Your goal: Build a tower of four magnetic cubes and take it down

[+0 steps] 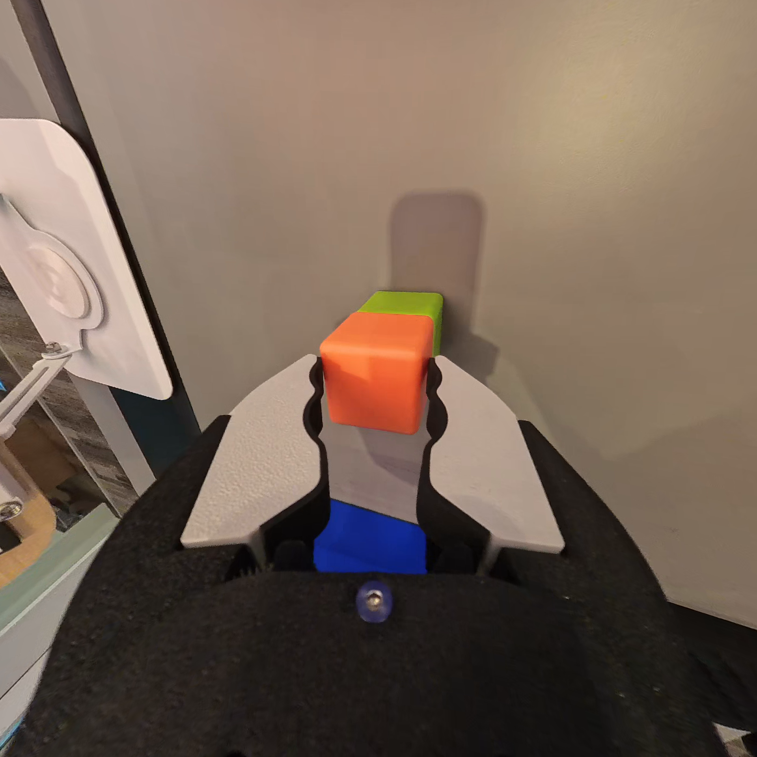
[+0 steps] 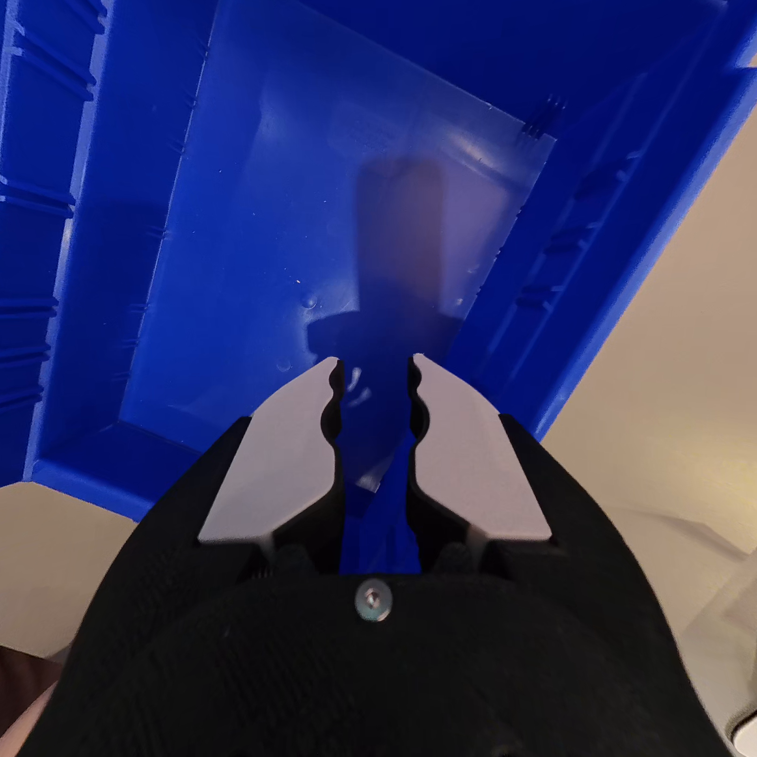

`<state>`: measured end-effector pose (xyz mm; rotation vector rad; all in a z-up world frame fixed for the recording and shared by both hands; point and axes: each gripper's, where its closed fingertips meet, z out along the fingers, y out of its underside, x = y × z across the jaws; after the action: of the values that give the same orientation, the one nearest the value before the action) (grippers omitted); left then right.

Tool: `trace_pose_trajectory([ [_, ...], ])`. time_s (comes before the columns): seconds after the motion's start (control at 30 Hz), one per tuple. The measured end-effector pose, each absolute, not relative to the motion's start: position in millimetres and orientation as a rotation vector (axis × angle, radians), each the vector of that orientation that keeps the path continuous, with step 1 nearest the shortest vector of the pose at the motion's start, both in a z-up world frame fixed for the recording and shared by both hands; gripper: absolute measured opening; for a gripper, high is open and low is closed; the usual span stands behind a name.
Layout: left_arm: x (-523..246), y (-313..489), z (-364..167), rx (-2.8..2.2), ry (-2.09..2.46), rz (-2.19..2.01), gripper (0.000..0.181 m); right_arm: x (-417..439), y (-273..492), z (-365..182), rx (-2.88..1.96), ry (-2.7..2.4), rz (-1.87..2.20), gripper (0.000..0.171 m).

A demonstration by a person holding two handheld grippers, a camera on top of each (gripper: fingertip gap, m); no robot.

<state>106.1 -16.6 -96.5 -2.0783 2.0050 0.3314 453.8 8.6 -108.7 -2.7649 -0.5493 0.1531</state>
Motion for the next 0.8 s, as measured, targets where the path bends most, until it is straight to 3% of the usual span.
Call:
trace_pose_trajectory([
  [0.13, 107.3, -10.4, -75.7, -2.061, 1.900, 0.269, 0.053, 453.2, 7.9, -110.6, -2.770, -0.549, 0.164, 0.032],
  [0.23, 92.4, -2.9, -29.2, -1.994, 1.769, 0.216, 0.054, 452.9, 7.7, -110.8, -2.768, -0.549, 0.166, 0.032],
  [0.43, -20.4, 21.9, 49.7, -2.077, 1.421, 0.206, 0.050, 453.1, 7.4, -111.1, -2.774, -0.551, 0.160, 0.032],
  [0.53, -78.7, 33.5, 38.8, -2.148, 1.378, 0.210, 0.053, 453.7, 7.4, -111.7, -2.782, -0.556, 0.145, 0.032],
  [0.8, -132.7, 36.6, -72.6, -2.169, 1.703, 0.151, 0.052, 454.0, 6.5, -113.1, -2.787, -0.547, 0.144, 0.032],
])
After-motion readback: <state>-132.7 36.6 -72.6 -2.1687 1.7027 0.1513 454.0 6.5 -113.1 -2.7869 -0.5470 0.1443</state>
